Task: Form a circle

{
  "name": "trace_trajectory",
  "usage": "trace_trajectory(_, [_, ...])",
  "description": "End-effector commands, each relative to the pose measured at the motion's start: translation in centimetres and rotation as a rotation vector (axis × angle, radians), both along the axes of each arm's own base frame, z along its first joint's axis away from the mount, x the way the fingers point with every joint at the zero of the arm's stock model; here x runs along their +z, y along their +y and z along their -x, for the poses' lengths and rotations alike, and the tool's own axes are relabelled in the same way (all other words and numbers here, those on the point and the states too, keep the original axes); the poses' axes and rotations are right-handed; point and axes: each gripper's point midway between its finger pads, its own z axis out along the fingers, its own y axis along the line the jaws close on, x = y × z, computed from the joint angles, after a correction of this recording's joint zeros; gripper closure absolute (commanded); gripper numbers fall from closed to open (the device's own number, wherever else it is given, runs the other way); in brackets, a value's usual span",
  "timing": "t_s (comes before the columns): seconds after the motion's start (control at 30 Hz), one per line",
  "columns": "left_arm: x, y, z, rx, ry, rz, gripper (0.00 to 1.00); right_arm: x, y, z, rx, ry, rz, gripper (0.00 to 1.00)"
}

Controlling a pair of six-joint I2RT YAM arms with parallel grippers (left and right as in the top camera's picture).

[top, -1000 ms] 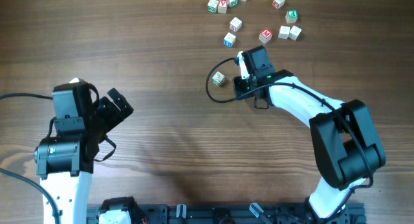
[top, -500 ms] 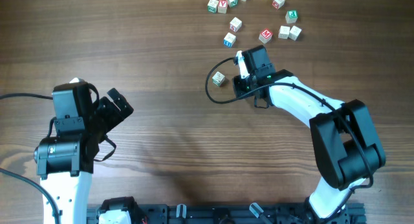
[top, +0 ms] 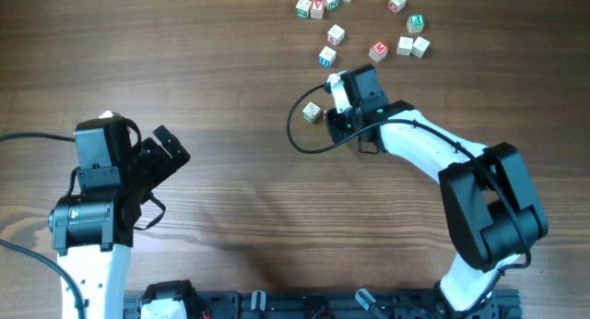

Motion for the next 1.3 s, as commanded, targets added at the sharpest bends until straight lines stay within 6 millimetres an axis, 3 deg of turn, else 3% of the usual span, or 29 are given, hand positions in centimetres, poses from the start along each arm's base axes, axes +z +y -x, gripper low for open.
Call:
trace_trajectory(0.0, [-0.1, 0.4, 0.0, 0.018, 0.002, -0.006, 0.00, 0.1, 0.6, 0.5, 0.045, -0.001, -0.011, 0.83])
trace_trajectory(1.27, [-0.1, 0.4, 0.0, 0.018, 0.002, -0.006, 0.00, 0.2, -0.4, -0.5, 0.073, -0.072, 0.081, 0.81])
